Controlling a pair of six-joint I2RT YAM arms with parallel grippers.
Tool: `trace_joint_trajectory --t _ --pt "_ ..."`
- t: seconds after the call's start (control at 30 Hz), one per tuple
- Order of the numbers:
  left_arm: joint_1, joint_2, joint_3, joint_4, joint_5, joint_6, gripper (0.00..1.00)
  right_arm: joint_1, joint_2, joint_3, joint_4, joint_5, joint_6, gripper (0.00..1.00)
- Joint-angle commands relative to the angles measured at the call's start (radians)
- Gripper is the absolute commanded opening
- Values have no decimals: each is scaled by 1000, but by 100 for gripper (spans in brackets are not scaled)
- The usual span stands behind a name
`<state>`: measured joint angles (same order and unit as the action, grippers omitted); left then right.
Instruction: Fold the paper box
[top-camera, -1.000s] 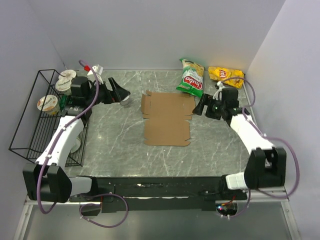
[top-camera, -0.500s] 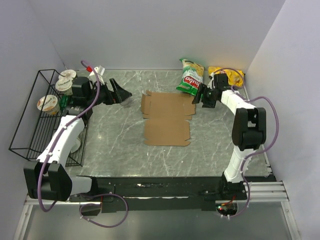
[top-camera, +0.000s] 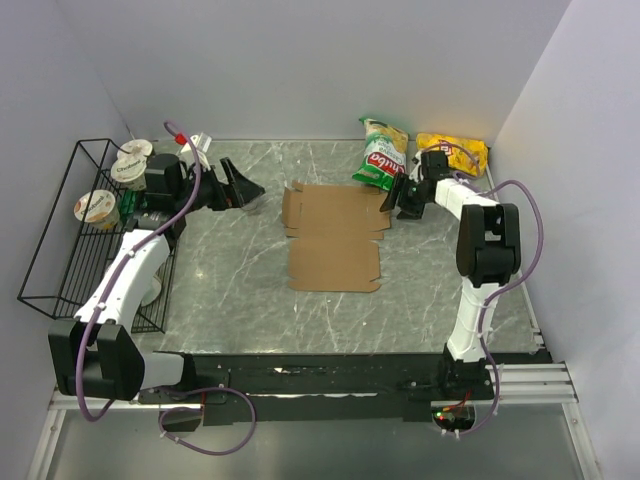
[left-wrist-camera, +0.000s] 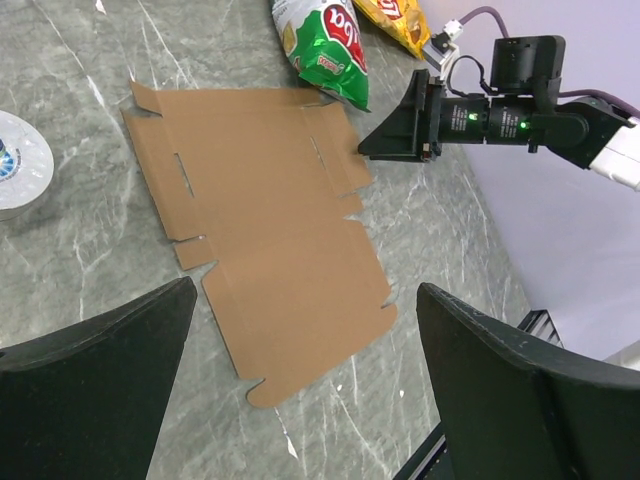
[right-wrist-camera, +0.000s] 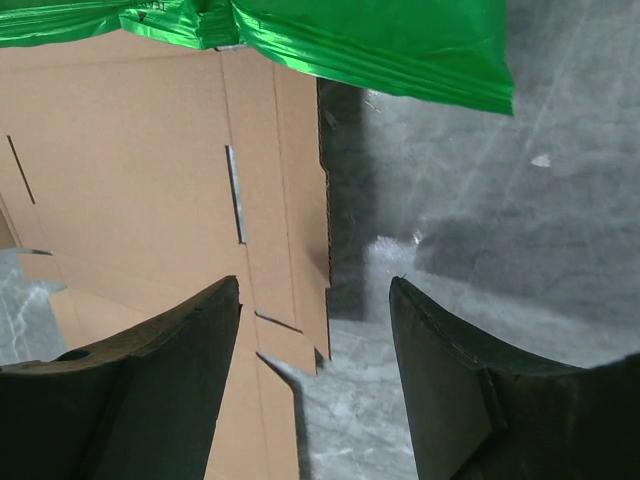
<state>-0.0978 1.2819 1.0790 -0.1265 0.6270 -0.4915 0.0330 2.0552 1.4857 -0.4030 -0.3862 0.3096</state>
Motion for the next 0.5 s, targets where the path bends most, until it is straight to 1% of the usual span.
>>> trace_joint_trajectory --t 0.0,0.1,0.27,0.4,0.47 --pt "-2 4 35 -2 27 5 99 15 19 7 63 -31 34 68" --pt "-2 13 42 -12 31 10 99 21 43 19 69 -49 51 68" --pt "-3 16 47 -21 31 16 99 28 59 42 50 -34 52 66" --pt "-2 17 47 -19 27 19 99 44 83 73 24 -63 36 65" --pt "-3 19 47 -19 25 18 99 51 91 71 24 -57 23 61"
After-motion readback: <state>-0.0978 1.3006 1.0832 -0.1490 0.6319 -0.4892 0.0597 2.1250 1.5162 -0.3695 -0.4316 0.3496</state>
